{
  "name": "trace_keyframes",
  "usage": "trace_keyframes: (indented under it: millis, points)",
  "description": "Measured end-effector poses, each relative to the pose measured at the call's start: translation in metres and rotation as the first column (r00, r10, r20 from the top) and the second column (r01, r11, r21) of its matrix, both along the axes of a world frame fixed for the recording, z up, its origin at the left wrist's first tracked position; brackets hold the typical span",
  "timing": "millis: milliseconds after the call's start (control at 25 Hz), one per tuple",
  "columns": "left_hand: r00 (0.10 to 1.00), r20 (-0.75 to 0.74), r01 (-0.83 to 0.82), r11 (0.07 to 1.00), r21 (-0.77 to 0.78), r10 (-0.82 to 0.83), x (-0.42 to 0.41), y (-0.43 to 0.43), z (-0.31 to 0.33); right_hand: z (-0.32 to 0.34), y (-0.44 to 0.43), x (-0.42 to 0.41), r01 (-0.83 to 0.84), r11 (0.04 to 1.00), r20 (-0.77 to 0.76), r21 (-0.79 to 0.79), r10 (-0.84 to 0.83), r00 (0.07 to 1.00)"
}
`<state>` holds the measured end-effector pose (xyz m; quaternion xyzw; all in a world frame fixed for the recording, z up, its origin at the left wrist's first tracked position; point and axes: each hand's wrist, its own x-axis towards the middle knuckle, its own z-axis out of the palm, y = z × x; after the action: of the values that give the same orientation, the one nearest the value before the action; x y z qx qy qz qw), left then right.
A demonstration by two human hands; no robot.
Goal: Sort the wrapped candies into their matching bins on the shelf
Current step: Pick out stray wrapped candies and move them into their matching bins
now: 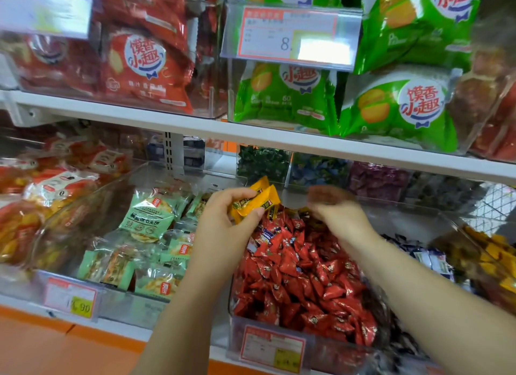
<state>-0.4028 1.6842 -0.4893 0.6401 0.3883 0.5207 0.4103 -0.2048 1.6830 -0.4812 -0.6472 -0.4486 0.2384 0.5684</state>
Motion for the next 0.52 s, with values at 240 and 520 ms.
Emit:
trace_keyframes:
  millis: [240,520]
  points:
    - [0.995,0.011,-0.096,0.994,0.047,0.096,0.004,0.004,0.001,-0.012,0.05,0.04,0.148,0.907,0.631,-0.393,0.15,0.761]
    - [0.993,-0.039,-0.106,0.988,0.109,0.111,0.005,0.006,0.001,-0.014,0.06,0.05,0.041,0.915,0.583,-0.401,0.22,0.782]
